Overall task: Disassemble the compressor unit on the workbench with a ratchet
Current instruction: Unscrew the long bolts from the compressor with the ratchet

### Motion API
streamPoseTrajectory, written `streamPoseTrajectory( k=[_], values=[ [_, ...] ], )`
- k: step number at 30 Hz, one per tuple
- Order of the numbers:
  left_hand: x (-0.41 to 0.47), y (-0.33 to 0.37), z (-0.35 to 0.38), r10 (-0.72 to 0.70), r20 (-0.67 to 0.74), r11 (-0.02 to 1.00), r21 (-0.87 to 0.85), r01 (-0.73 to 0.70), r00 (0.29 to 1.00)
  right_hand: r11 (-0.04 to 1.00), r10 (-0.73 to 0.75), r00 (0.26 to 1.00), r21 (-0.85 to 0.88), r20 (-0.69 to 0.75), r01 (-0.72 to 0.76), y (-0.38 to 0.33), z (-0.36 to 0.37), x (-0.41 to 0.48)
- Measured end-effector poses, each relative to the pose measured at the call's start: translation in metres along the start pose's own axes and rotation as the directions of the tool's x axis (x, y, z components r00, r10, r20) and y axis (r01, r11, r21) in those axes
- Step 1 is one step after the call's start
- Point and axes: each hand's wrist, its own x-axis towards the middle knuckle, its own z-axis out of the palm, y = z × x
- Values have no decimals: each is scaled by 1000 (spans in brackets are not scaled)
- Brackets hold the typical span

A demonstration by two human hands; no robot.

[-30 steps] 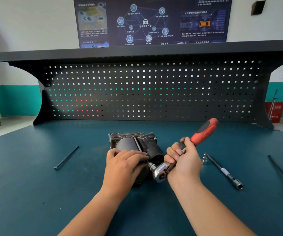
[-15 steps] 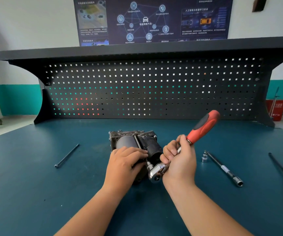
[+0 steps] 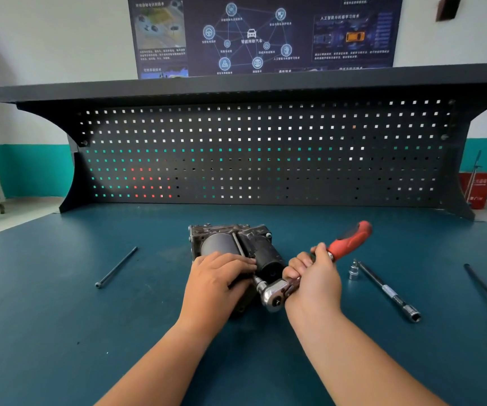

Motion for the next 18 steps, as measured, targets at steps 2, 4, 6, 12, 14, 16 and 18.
streamPoseTrajectory(
  k=[2, 4, 6, 12, 14, 16, 18],
  values=[
    [-1, 0, 0, -24, -3, 1000, 0, 24, 1000, 1000, -22, 1000, -19, -6, 22, 1, 0, -3],
    [-2, 0, 0, -68, -14, 998, 1, 68, 998, 988, -108, 994, -106, 22, 110, 4, 2, -8],
    [-2, -1, 1, -101, -23, 995, -17, 101, 995, 960, -186, 978, -193, 96, 201, 6, 6, -14],
    [-1, 0, -1, -103, -21, 994, -46, 101, 995, 885, -232, 910, -313, 343, 344, 9, 8, -28],
    [0, 0, -2, -92, -17, 994, -62, 91, 996, 899, -220, 930, -308, 295, 311, 8, 9, -25],
    [0, -1, -1, -97, -9, 992, -78, 96, 995, 929, -196, 960, -274, 199, 247, 4, 9, -17],
    [-1, -2, -1, -110, -2, 990, -86, 109, 994, 968, -134, 985, -200, 106, 153, -1, 6, -7]
  ],
)
